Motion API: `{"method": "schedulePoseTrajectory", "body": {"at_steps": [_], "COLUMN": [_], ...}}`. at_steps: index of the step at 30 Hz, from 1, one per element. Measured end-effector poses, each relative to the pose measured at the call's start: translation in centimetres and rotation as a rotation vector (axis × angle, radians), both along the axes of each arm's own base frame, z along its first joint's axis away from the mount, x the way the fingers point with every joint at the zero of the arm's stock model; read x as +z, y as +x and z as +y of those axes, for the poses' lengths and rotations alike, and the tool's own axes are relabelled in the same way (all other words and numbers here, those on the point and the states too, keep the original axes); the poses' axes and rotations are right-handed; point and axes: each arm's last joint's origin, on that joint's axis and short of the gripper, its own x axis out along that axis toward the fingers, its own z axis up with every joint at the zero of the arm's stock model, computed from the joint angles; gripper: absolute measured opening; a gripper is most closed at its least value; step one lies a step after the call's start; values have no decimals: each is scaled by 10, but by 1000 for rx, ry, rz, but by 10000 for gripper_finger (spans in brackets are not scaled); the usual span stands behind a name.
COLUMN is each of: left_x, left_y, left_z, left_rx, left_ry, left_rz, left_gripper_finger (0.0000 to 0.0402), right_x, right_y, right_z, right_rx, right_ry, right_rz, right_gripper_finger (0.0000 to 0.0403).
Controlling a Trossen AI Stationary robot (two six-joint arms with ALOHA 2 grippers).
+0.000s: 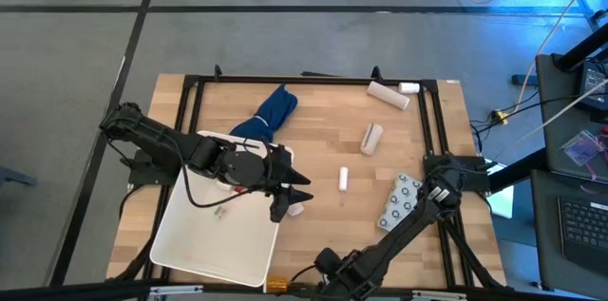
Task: Pick & place medical supplies in basket/bin
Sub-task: Put the transparent medicine bottle into the white bin
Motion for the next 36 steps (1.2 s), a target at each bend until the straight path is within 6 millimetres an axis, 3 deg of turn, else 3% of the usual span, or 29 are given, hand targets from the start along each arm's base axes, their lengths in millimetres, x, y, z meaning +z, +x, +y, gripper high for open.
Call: {"method": "schedulePoseTrajectory", "body": {"at_steps": [18, 32, 36], "left_x": [0, 0, 0], "left_y": [0, 0, 0], "left_z": [0, 0, 0], "left_rx": [-1, 3, 3], "left_ry": [0, 2, 2], "left_rz": [0, -1, -1], "left_gripper_finger": [200, 200, 200], "right_x": [-37, -44, -44], "right_y": [6, 13, 11], "right_z": [3, -8, -9], "right_rx": [4, 35, 40], "right_ry": [-46, -71, -86], "right_rz": [60, 96, 110], "right_gripper_finger": [255, 152, 138]}}
